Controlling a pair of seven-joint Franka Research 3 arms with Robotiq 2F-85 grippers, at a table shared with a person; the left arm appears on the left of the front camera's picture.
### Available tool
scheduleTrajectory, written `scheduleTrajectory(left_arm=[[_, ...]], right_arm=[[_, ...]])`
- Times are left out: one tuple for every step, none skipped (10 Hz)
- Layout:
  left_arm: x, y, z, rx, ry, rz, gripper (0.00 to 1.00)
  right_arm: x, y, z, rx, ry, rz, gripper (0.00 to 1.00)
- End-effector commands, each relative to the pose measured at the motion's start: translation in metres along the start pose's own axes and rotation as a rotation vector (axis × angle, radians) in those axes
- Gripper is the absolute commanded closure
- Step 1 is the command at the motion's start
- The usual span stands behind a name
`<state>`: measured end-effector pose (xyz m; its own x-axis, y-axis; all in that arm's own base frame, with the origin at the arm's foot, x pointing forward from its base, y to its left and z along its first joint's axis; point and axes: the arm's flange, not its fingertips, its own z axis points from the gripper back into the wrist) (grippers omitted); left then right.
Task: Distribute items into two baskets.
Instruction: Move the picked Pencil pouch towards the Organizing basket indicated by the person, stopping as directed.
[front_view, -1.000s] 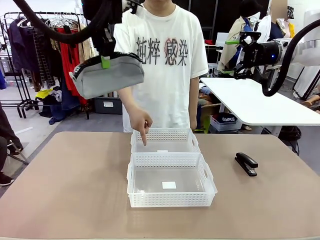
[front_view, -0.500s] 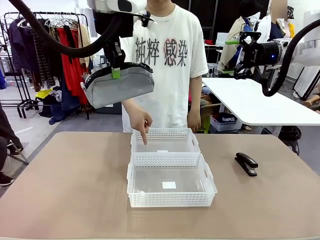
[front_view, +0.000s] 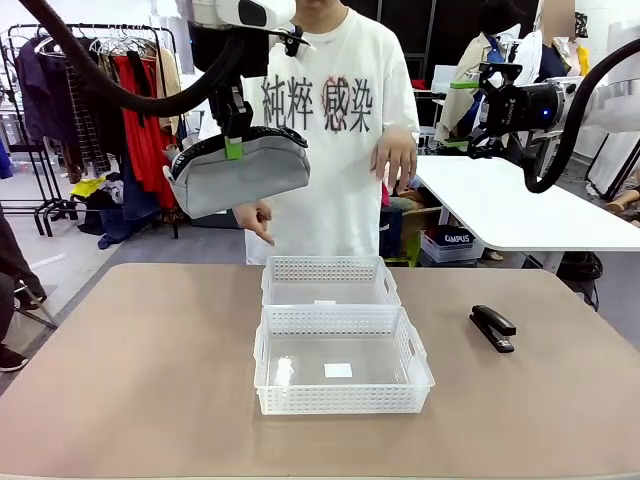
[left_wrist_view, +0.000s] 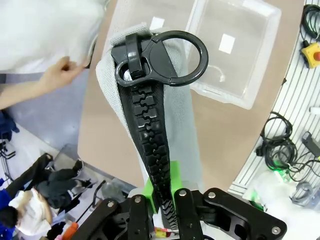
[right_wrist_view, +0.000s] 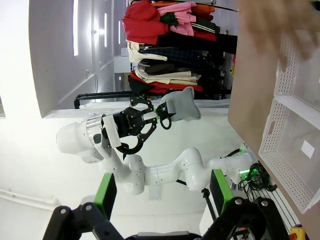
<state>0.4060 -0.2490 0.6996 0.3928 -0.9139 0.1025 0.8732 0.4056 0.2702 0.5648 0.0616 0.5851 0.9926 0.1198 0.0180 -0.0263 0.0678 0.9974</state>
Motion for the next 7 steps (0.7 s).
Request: scheduleTrajectory(left_arm=[[0.011, -0.001, -0.01, 0.025, 0.038, -0.055, 1.0], [0.024, -0.008, -0.018, -0.003, 0.037, -0.131, 1.0], [0.036, -0.017, -0.027, -0.032, 0.05, -0.187, 1.0], [0.045, -0.025, -0.036, -0.075, 0.048, -0.237, 1.0], [0.053, -0.034, -0.047, -0.099, 0.058, -0.268, 1.0], [0.056, -0.036, -0.053, -0.134, 0.063, -0.294, 1.0], [0.061, -0.042, -0.06, -0.179, 0.058, -0.316, 1.0]], right_arm=[[-0.001, 0.002, 0.0, 0.002, 0.001, 0.004, 0.0], [-0.001, 0.002, 0.0, 0.002, 0.001, 0.004, 0.0], [-0.001, 0.002, 0.0, 0.002, 0.001, 0.004, 0.0], [-0.001, 0.002, 0.0, 0.002, 0.001, 0.004, 0.0], [-0.001, 0.002, 0.0, 0.002, 0.001, 0.004, 0.0], [-0.001, 0.002, 0.0, 0.002, 0.001, 0.004, 0.0], [-0.001, 0.002, 0.0, 0.002, 0.001, 0.004, 0.0]])
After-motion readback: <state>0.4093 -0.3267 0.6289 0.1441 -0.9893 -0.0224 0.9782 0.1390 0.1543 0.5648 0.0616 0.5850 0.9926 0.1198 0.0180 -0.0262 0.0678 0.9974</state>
